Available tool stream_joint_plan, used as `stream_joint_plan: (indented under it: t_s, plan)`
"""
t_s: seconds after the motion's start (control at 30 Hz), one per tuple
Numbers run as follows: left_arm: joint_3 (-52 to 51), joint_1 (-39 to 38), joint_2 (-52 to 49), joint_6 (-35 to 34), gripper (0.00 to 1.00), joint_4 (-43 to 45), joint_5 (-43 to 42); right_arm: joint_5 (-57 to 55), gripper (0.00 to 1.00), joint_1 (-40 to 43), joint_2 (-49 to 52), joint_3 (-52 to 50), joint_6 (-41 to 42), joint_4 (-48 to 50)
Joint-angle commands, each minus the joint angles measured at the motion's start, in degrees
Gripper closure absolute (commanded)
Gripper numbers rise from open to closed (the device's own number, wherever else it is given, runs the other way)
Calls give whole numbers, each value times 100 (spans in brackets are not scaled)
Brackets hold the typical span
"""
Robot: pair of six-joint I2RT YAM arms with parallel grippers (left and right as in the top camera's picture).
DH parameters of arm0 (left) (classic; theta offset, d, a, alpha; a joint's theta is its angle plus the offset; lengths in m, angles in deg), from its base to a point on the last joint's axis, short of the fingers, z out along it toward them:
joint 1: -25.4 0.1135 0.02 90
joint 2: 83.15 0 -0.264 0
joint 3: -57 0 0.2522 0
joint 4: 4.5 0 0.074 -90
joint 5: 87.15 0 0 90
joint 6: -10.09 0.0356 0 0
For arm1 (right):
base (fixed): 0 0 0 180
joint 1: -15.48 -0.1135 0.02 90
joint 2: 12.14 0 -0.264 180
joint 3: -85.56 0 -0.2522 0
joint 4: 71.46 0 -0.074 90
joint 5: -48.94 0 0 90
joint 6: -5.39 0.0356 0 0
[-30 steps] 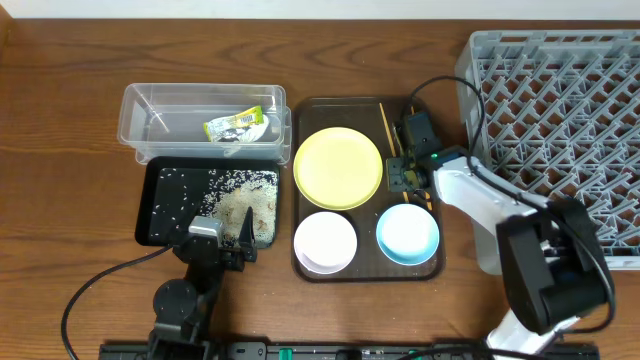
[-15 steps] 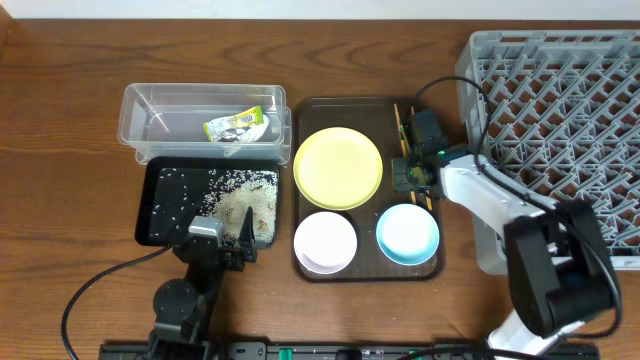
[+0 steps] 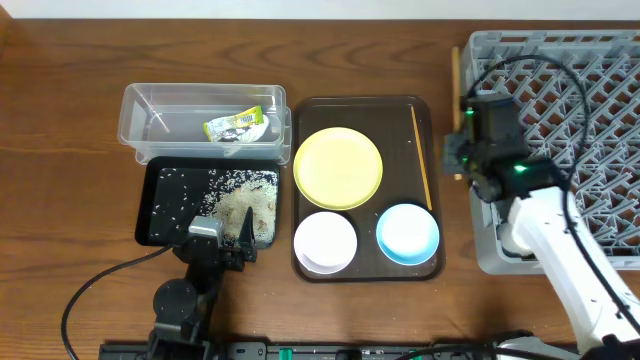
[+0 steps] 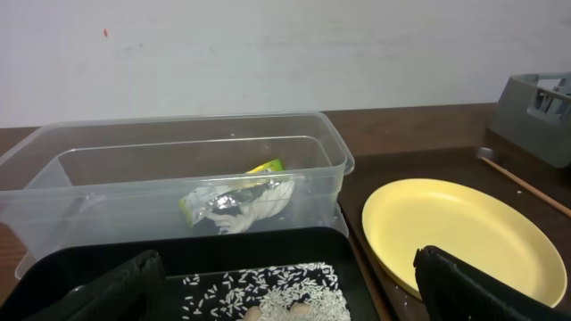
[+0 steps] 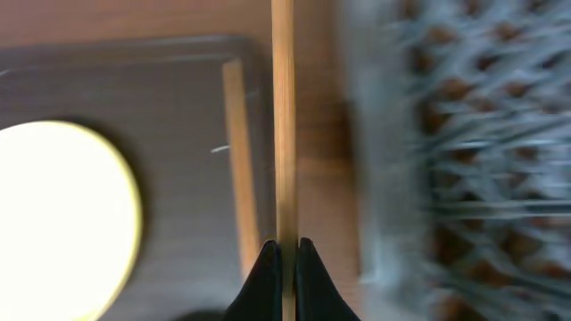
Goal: Sort waste into correct bins and load items into the dishwasher rack
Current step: 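Carry the chopsticks into the dish rack and release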
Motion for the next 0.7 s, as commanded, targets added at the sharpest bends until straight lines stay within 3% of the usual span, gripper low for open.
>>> stream_joint_plan:
  t_s: [0.0, 0.27, 0.67]
  plan:
    - [-79, 31, 7, 37, 9, -214, -81, -468, 99, 433, -72, 57, -717, -31]
    - [-79, 31, 7, 35, 9, -214, -81, -535, 99, 1047, 162, 37, -1220, 345]
    - [-79, 31, 7, 37, 9, -214, -81, -557, 99, 1047, 1043, 37, -1211, 400]
